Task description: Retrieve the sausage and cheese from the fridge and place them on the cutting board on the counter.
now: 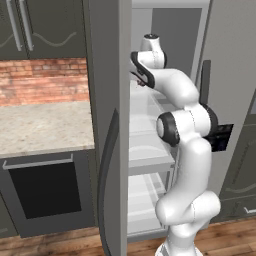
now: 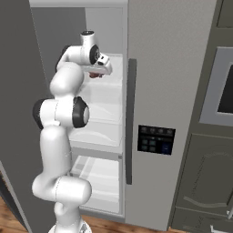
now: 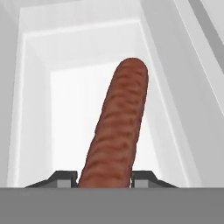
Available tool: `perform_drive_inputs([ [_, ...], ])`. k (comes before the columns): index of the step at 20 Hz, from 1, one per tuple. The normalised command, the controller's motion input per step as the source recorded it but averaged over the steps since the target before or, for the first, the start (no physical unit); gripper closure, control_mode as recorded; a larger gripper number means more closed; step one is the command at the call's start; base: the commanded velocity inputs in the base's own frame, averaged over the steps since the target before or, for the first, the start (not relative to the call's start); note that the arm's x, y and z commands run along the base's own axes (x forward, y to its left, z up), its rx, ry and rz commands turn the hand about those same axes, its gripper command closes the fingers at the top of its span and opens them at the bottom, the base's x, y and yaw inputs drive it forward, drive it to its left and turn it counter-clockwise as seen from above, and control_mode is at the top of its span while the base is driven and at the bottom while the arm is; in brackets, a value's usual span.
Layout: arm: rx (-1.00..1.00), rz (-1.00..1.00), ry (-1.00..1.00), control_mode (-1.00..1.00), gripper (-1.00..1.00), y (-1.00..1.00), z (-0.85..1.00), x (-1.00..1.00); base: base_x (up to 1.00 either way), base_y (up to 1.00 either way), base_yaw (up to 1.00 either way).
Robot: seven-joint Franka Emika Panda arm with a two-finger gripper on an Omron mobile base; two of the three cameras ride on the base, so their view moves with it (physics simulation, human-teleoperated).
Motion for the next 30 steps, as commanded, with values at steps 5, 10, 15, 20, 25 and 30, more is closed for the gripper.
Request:
perform_drive_inputs([
  [5,0.02,0.0,0.0,-1.0,1.0,-0.14,-0.02,-1.0,0.0,0.0,0.0],
  [10,0.06,0.0,0.0,-1.0,1.0,-0.38,0.0,-1.0,0.0,0.0,0.0],
  [15,0.1,0.0,0.0,-1.0,1.0,-0.27,0.09,-1.0,0.0,0.0,0.0],
  [20,0.1,0.08,0.0,-1.0,1.0,-0.14,0.06,-1.0,0.0,0.0,0.0],
  [25,0.1,0.16,0.0,-1.0,1.0,0.0,-0.07,-0.82,0.0,0.0,0.0],
  [30,0.05,0.18,0.0,-1.0,1.0,0.0,-0.31,-0.51,0.0,0.0,0.0],
])
